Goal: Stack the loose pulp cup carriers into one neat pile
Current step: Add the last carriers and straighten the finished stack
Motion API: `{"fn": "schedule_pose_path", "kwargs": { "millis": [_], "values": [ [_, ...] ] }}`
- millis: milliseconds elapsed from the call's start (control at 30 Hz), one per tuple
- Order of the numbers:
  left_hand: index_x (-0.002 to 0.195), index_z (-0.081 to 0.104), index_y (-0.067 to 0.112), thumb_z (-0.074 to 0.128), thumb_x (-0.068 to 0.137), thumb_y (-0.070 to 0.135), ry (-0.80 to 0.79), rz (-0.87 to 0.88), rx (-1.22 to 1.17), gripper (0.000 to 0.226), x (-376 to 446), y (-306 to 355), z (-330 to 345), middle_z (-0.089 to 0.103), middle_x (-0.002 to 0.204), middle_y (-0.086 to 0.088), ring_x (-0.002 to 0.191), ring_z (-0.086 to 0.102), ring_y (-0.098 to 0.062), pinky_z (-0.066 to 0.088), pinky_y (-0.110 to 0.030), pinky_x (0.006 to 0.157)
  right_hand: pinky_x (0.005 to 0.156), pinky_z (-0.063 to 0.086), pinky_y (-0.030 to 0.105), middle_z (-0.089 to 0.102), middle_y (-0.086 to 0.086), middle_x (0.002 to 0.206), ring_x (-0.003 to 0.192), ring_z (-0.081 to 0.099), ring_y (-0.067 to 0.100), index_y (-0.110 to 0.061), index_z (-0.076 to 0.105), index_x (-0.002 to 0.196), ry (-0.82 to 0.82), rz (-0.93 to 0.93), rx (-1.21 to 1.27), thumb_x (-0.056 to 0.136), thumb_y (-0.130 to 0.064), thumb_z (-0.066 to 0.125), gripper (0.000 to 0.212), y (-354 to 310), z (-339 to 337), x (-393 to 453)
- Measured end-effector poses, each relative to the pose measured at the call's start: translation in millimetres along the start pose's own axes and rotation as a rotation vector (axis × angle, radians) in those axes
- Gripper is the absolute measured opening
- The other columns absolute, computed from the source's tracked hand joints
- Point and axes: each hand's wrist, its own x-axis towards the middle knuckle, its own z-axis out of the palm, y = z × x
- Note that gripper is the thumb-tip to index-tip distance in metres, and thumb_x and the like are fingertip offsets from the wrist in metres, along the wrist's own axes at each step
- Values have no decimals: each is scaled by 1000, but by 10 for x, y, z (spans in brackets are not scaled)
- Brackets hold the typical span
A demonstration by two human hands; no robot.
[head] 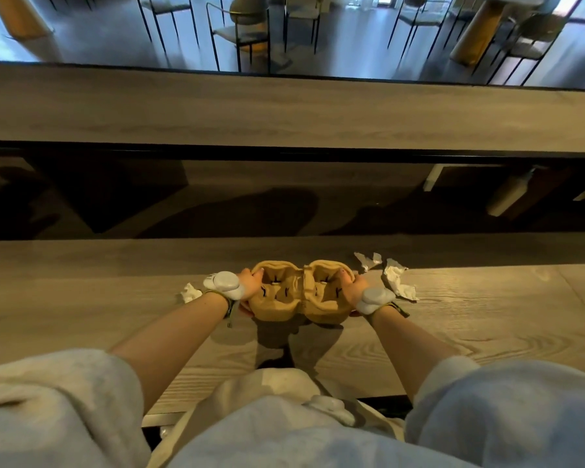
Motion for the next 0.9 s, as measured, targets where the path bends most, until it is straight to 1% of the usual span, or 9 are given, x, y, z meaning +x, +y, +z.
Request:
{"fn": "schedule_pose_path", "kwargs": {
  "millis": [167,267,333,400,467,567,667,800,900],
  "values": [
    [141,35,5,25,99,51,-19,-42,-99,63,45,39,-208,50,135,-22,115,57,-41,52,-49,93,114,30,49,39,11,150,137,39,34,-16,30,149,-143,-43,83,86,-75,18,87,-153,-100,117],
    [142,34,6,29,98,53,33,-27,-178,64,94,98,-407,49,137,-19,118,55,-39,52,-47,93,112,31,52,44,0,148,135,42,30,-33,38,144,-174,-114,148,58,-100,20,110,-106,118,885],
    [142,35,6,33,98,50,91,-9,-222,62,157,119,-523,48,139,-18,120,53,-38,50,-50,97,111,30,53,52,0,142,131,47,30,-33,47,137,-164,-121,197,49,-103,22,115,-157,366,1457],
    [141,38,6,37,99,44,137,7,-286,57,235,123,-622,47,140,-19,121,52,-38,50,-49,97,111,32,53,54,8,139,128,50,33,-25,51,136,-156,-128,238,52,-99,22,115,-333,526,1597],
    [140,39,5,38,100,39,166,3,-321,52,260,127,-693,45,141,-18,124,50,-38,49,-47,96,111,33,54,47,14,145,131,46,38,-19,42,143,-159,-141,284,60,-89,20,111,-553,473,1234],
    [139,38,3,37,101,33,190,-13,-343,48,371,69,-768,44,142,-20,127,47,-38,46,-46,98,110,34,51,40,19,147,132,42,40,-7,37,144,-146,-207,180,95,-57,21,72,-948,232,448],
    [139,37,1,36,101,29,226,-35,-336,47,439,13,-824,46,139,-22,125,48,-39,44,-47,103,109,35,49,41,23,144,129,44,41,-3,37,141,-151,-237,68,103,-28,27,47,-1080,241,406],
    [135,40,-4,34,101,28,297,-38,-214,46,480,-36,-861,49,133,-23,120,51,-39,43,-44,103,106,37,44,54,23,132,122,51,41,1,46,133,-102,-253,36,101,-34,29,51,-1161,237,358],
    [127,46,-5,33,101,28,323,-33,-80,43,529,-99,-885,55,123,-26,110,55,-38,43,-40,94,105,36,41,53,23,134,124,49,40,3,44,135,-63,-277,-25,103,-31,28,49,-1184,278,364]
  ]
}}
